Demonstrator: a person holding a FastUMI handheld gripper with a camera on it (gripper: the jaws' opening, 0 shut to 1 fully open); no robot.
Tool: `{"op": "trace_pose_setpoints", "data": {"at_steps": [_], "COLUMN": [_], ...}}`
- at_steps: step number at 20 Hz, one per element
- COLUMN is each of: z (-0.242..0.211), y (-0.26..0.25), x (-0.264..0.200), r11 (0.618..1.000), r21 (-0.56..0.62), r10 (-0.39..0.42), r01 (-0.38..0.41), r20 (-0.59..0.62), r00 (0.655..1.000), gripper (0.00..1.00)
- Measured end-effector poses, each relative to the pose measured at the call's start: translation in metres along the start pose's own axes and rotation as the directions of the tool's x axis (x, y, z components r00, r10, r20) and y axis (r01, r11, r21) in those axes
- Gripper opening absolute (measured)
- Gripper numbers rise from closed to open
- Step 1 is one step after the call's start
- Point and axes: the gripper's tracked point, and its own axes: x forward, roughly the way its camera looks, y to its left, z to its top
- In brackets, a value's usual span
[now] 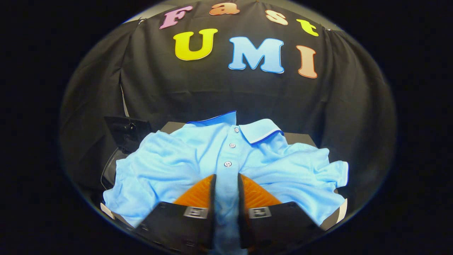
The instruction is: Put the clothes into the washing machine and then close the washing machine lid.
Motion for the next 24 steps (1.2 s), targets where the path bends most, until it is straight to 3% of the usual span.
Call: {"op": "trace_pose_setpoints", "data": {"at_steps": [1, 3, 4, 16, 24], "z": [0.002, 0.003, 0.003, 0.014, 0.069], "y": [-0.002, -0.002, 0.0, -0.003, 0.011], "x": [0.001, 0.001, -0.002, -0.013, -0.056], "r11": [1.0, 0.996, 0.995, 0.987, 0.987], "r21": [0.024, 0.087, 0.089, 0.157, 0.156], "r10": [0.018, 0.032, 0.049, 0.005, -0.004], "r01": [-0.018, -0.033, -0.049, -0.015, -0.034], "r20": [0.001, 0.012, 0.001, 0.065, 0.235], "r00": [1.0, 0.999, 0.999, 0.998, 0.972], "gripper": [0.12, 0.12, 0.02, 0.01, 0.01]}}
